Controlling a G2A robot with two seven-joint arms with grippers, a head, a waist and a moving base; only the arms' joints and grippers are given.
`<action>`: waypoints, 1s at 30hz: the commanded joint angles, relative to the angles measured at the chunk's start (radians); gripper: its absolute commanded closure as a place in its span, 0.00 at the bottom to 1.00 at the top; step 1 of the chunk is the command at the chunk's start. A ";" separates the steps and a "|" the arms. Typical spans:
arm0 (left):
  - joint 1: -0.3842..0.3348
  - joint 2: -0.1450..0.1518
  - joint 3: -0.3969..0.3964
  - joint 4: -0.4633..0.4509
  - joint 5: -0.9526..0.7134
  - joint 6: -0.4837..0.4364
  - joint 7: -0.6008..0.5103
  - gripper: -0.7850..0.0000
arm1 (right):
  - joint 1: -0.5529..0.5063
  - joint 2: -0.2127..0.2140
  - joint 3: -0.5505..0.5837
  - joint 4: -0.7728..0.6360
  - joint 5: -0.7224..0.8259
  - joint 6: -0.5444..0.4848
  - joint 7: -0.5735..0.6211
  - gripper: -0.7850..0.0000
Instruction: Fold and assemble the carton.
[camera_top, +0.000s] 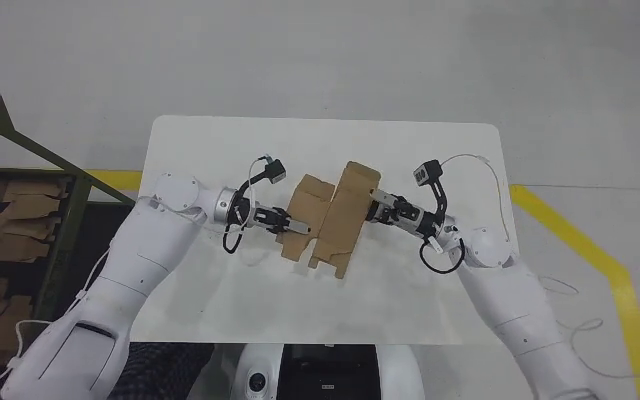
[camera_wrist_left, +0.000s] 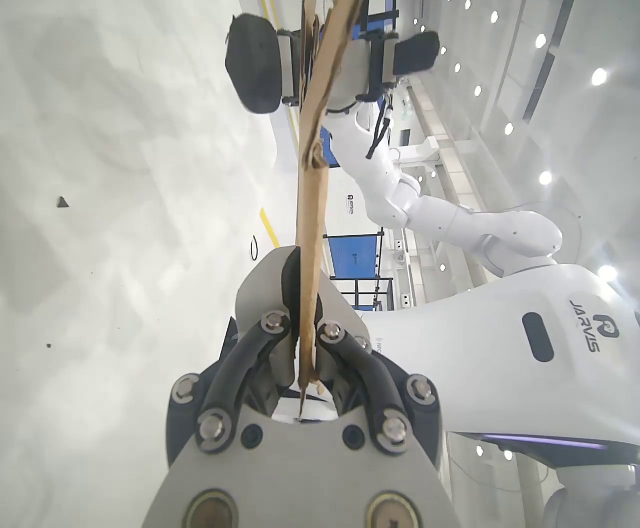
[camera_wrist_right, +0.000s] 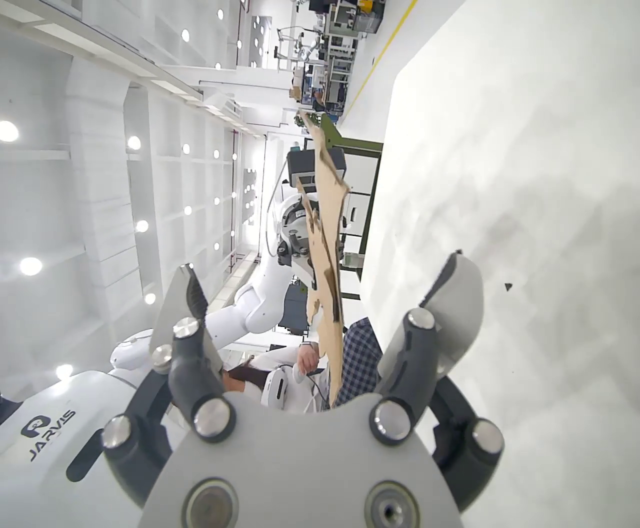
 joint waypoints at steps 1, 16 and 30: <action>-0.004 0.007 0.013 -0.006 -0.004 0.003 -0.003 1.00 | 0.010 -0.003 -0.010 0.006 0.001 0.002 0.014 0.36; -0.055 0.051 0.113 -0.011 -0.075 -0.015 0.016 1.00 | 0.023 -0.015 -0.054 0.015 0.039 0.028 0.085 1.00; -0.051 0.062 0.061 0.068 -0.357 -0.053 0.053 0.00 | -0.071 -0.011 0.011 -0.073 0.059 -0.015 -0.071 1.00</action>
